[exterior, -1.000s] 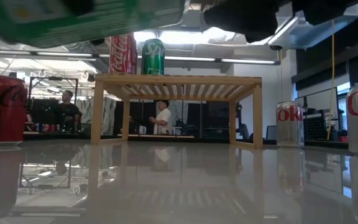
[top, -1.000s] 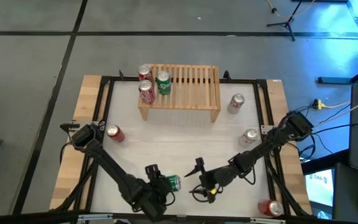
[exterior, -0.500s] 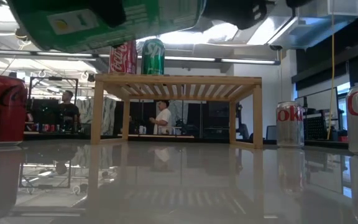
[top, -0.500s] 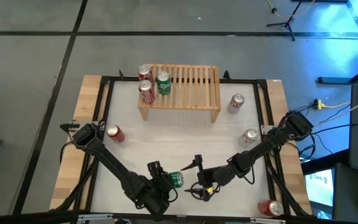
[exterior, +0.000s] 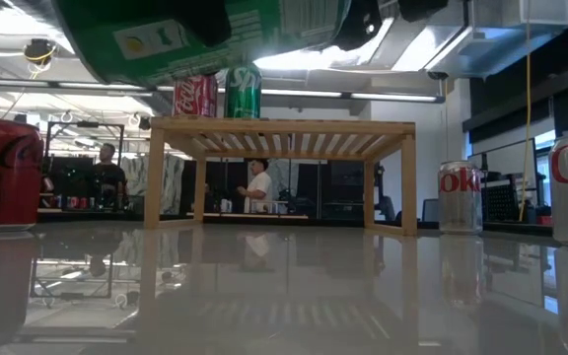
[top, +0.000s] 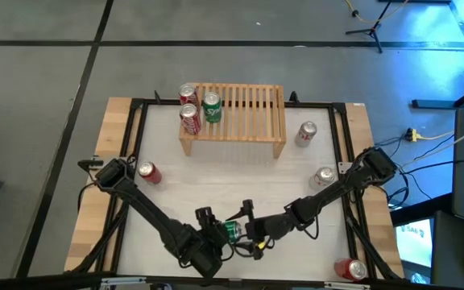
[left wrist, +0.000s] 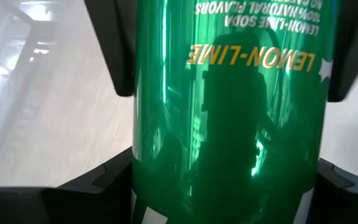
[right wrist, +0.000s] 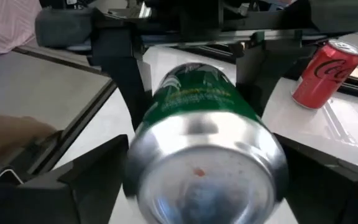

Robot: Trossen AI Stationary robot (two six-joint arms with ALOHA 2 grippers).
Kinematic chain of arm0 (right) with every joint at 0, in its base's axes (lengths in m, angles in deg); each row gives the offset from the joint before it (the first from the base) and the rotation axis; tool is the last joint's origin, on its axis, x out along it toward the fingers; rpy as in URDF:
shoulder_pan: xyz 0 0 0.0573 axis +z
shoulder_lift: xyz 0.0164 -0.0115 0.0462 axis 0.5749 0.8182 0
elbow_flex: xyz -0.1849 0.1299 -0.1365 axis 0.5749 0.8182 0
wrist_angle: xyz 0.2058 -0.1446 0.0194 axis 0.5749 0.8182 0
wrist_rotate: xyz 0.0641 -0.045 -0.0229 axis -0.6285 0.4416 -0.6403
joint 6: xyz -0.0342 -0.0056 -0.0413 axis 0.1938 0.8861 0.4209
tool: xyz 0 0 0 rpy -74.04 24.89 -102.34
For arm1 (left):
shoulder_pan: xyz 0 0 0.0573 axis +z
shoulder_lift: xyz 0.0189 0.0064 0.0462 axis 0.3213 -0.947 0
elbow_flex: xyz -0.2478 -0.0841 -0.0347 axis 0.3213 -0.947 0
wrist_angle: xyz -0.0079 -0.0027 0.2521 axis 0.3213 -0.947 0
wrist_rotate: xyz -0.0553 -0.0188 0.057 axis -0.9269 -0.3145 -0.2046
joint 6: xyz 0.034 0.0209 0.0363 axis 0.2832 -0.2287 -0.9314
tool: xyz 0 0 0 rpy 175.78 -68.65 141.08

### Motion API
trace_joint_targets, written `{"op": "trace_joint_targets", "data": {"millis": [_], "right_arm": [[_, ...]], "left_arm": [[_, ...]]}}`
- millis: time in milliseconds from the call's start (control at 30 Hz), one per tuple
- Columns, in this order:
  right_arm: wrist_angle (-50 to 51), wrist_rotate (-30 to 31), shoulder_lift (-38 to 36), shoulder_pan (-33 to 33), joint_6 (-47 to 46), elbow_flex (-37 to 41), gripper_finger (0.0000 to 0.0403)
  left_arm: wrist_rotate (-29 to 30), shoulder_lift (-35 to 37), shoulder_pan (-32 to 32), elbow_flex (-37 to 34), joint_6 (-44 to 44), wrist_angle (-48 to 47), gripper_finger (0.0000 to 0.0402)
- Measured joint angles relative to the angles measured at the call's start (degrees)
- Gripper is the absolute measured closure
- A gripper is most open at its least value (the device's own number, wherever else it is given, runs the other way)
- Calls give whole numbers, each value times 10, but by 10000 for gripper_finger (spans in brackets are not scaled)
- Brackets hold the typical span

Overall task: Place canned beverage on shelf
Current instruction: Put the green soda can on the shelf aligned with the other green soda can

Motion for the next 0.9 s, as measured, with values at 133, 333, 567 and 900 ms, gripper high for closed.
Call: {"op": "trace_joint_targets", "data": {"millis": [133, 333, 567, 900], "right_arm": [[-2, 0, 0, 0, 15, -2, 104], [26, -1, -1, 0, 30, -2, 115], [148, 36, -61, 22, 11, -2, 115], [207, 173, -113, 79, -22, 45, 115]], "left_arm": [[-1, 0, -3, 0, 0, 1, 121], [-27, 3, -2, 0, -18, 2, 51], [21, 31, -44, 0, 19, -31, 28], [258, 27, -158, -59, 164, -30, 25]]}}
